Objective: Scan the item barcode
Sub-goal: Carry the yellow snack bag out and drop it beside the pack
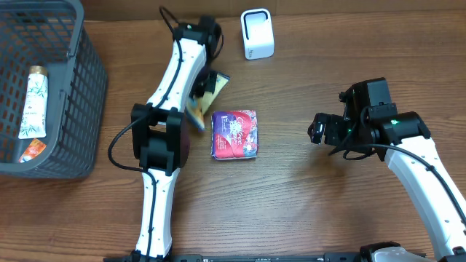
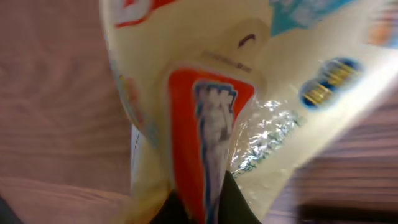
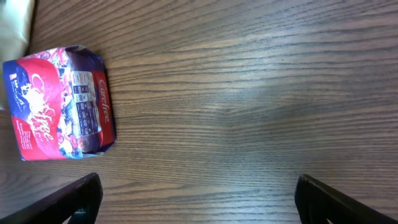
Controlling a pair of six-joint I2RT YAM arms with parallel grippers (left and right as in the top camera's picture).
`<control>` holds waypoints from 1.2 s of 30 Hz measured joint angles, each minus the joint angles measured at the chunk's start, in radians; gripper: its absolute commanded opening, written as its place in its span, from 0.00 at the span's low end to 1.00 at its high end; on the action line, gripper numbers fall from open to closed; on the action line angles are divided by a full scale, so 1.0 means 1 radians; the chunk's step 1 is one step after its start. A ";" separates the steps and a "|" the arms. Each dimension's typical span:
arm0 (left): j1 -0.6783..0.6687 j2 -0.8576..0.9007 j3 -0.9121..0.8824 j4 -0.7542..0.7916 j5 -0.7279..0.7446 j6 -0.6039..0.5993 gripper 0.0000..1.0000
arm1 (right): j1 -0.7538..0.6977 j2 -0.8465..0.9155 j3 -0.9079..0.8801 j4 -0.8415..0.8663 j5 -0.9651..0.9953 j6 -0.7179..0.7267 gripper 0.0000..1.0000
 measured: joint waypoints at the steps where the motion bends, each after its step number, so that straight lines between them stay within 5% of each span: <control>1: 0.000 0.000 -0.024 0.000 -0.009 -0.003 0.04 | 0.000 0.000 0.000 0.002 0.000 0.000 1.00; 6: -0.019 -0.012 -0.059 -0.027 -0.031 -0.013 0.05 | 0.000 0.000 0.000 0.022 0.000 0.000 1.00; 8: -0.039 -0.015 -0.065 -0.037 -0.035 -0.018 0.15 | 0.000 0.000 0.000 0.030 0.000 0.000 1.00; 9: -0.050 -0.018 -0.068 -0.039 -0.036 -0.016 0.50 | 0.000 0.000 0.000 0.032 0.000 0.000 1.00; 10: -0.064 -0.020 -0.072 -0.039 -0.036 -0.022 1.00 | 0.000 0.000 0.000 0.034 0.000 0.000 1.00; 19: -0.164 -0.143 -0.081 -0.053 -0.053 -0.023 1.00 | 0.000 0.000 0.000 0.043 0.000 0.000 1.00; 26: -0.082 -0.403 0.066 -0.072 -0.072 -0.021 1.00 | 0.000 0.000 0.000 0.045 0.000 0.000 1.00; 31: 0.128 -0.626 0.278 -0.060 -0.045 0.002 1.00 | 0.000 0.000 0.000 0.029 0.000 0.000 1.00; 36: 0.504 -0.798 0.380 -0.037 0.011 0.035 1.00 | 0.000 0.000 0.000 -0.008 -0.001 0.000 1.00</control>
